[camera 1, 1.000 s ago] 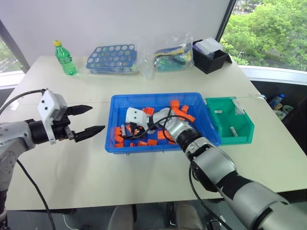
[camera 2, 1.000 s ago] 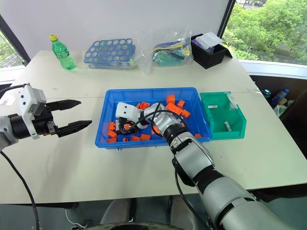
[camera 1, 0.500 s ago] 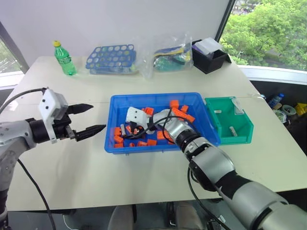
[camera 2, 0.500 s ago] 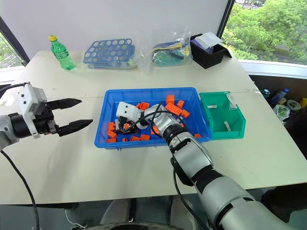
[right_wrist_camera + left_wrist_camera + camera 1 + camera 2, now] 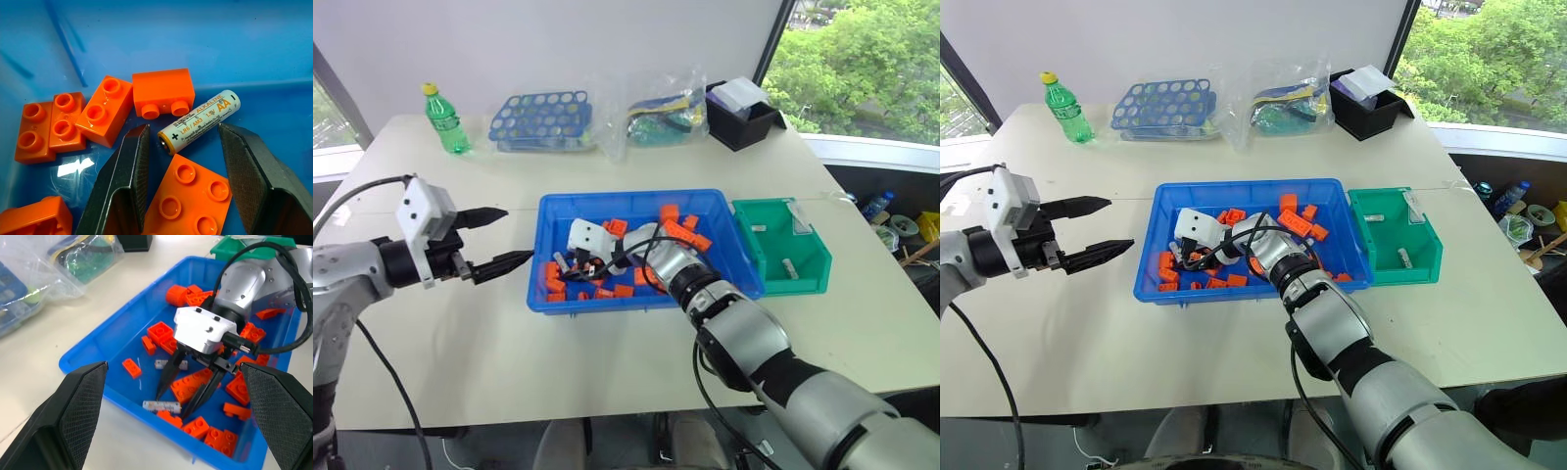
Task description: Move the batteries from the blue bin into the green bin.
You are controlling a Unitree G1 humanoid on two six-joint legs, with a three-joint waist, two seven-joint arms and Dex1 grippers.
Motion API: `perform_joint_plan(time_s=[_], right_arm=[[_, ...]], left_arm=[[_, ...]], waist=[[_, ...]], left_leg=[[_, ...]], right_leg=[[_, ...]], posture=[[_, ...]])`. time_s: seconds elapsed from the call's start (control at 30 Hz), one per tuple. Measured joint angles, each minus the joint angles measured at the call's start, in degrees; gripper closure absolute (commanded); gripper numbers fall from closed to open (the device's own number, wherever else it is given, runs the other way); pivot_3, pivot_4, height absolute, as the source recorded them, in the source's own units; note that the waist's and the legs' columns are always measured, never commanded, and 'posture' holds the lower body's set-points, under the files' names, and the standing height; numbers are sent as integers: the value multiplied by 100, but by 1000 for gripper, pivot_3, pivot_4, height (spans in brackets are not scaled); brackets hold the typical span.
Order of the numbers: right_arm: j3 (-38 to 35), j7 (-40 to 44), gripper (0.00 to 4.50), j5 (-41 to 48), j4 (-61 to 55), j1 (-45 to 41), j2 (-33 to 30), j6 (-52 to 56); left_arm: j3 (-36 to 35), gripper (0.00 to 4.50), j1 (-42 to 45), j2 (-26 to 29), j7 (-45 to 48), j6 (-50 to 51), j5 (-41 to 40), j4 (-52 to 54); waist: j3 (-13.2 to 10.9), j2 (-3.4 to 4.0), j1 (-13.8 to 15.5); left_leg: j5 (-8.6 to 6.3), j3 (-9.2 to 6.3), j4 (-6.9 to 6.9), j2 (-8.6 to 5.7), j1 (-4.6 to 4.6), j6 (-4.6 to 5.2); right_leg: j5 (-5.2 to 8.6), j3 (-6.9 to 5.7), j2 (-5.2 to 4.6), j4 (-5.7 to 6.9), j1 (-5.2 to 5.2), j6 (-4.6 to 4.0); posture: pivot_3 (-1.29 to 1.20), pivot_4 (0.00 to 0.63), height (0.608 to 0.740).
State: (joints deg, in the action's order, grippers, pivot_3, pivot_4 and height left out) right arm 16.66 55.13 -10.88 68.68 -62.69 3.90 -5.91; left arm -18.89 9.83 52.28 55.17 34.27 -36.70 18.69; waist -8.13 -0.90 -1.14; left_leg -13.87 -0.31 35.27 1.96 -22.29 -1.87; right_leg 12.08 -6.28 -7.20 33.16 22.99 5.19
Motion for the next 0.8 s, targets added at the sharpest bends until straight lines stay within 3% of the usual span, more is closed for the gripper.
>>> perform_joint_plan(time_s=[0.17, 0.27, 0.33, 0.37, 0.63, 0.8], right_arm=[[-27, -2, 2243, 32, -72, 21, 63, 158], [-25, -42, 3093, 39, -91, 104, 110, 201], [-31, -77, 4130, 47, -101, 128, 125, 206], [-33, -93, 4418, 46, -116, 129, 120, 207], [-7, 95, 4409, 55, -865, 436, -152, 578], [-51, 269, 4409, 137, -3043, 1136, -880, 1728]], left_arm=[[31, 0, 115, -5, 54, -56, 28, -109], [48, 0, 211, -5, 84, -108, 61, -180], [90, 0, 217, -5, 94, -108, 95, -190], [128, 0, 221, -5, 98, -109, 101, -190], [258, 0, 352, -43, 144, -144, 116, -300], [481, 0, 506, -152, 226, -206, 119, -409]], waist=[[0, 0, 5], [0, 0, -1], [0, 0, -3], [0, 0, -3], [0, -1, 45], [0, -1, 45]], left_leg=[[0, -1, 0, 0, 0, 0], [0, -1, -1, 0, 0, 0], [0, -1, -1, 1, 0, 0], [0, -1, -2, 1, 0, 0], [1, -3, 1, 0, -1, -1], [1, -3, 1, 0, -8, -1]], right_leg=[[0, 0, 1, 0, 0, 0], [0, 0, 1, 0, 1, 0], [0, 0, 1, 1, 1, 0], [0, 0, 2, 1, 1, 0], [0, 1, 2, 0, -3, 0], [-1, 1, 2, 4, -26, 1]], posture=[[0, 150, 723], [0, 150, 723], [0, 150, 723], [0, 150, 723], [0, 150, 723], [0, 150, 723]])
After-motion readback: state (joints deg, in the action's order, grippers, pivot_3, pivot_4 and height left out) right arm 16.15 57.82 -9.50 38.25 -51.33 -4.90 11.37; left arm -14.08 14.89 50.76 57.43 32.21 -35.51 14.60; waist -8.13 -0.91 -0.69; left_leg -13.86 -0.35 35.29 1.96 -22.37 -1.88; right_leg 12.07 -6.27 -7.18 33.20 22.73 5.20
